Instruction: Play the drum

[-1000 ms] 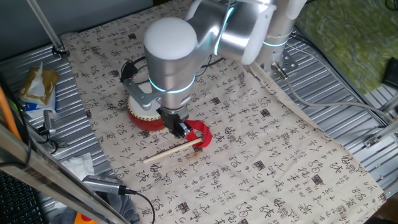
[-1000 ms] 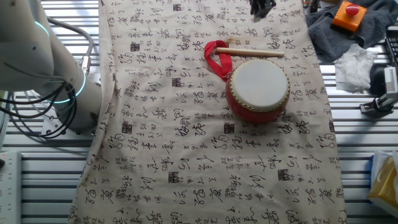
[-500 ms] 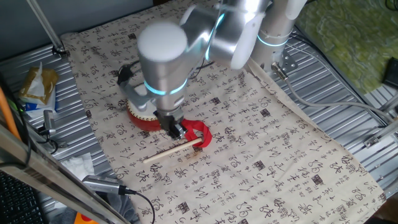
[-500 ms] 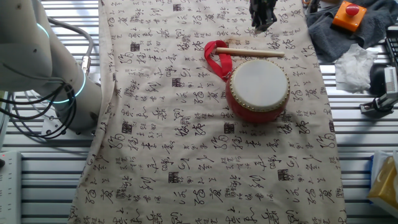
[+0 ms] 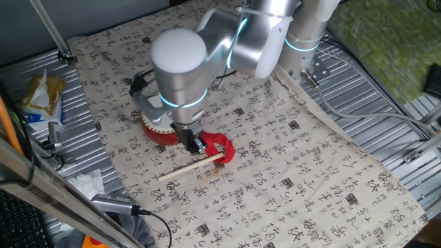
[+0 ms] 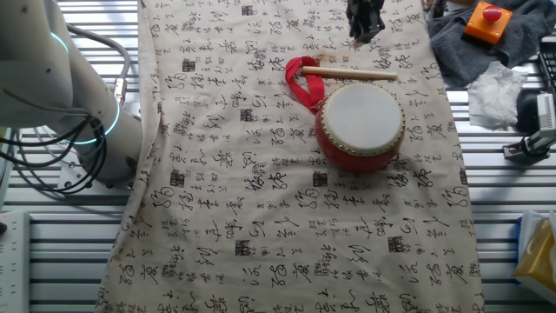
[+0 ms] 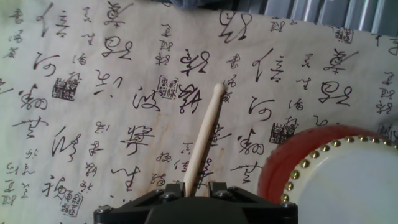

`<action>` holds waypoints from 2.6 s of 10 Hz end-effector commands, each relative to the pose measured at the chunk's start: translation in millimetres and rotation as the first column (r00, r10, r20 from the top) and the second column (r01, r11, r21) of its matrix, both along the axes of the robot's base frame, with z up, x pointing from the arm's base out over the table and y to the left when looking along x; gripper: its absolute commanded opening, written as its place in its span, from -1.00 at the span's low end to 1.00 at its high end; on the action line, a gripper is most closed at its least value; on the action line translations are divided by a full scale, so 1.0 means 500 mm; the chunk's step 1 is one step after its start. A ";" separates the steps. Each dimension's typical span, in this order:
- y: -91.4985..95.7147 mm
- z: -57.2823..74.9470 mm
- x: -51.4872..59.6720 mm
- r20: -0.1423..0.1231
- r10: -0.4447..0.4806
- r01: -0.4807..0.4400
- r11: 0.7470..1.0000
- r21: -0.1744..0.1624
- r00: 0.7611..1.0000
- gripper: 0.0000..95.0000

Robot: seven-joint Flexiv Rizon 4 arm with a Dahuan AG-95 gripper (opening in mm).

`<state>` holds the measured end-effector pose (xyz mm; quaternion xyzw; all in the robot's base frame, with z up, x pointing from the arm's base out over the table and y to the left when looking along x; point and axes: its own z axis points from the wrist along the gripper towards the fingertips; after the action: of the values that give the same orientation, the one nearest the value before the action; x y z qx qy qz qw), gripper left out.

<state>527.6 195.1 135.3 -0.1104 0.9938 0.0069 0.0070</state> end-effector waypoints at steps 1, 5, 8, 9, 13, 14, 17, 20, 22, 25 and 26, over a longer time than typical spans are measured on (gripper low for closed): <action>-0.002 0.005 -0.004 0.012 -0.011 0.011 1.000 0.005 1.000 -0.60; -0.003 0.011 -0.004 0.015 0.031 -0.031 1.000 0.003 0.999 -0.60; -0.003 0.011 -0.004 0.005 0.063 -0.063 0.998 -0.010 0.998 -0.60; -0.003 0.011 -0.004 0.001 0.062 -0.062 0.998 -0.013 0.998 -0.60; -0.003 0.011 -0.004 -0.009 0.068 -0.068 0.998 -0.015 0.998 -0.60; -0.003 0.011 -0.004 -0.009 0.078 -0.078 0.997 -0.012 0.997 -0.60; -0.003 -0.001 0.011 -0.024 0.127 -0.127 0.992 -0.006 0.992 -0.60; -0.011 -0.022 0.032 -0.042 0.145 -0.145 0.989 0.011 0.989 -0.60; -0.013 -0.042 0.051 -0.071 0.041 -0.038 0.998 0.047 0.997 -0.60; -0.023 -0.061 0.063 -0.098 -0.109 0.121 0.985 0.126 0.989 -0.60; -0.026 -0.065 0.062 -0.106 -0.145 0.159 0.976 0.146 0.984 -0.60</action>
<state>559.0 185.1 106.3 -0.0987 0.9926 0.0592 -0.0395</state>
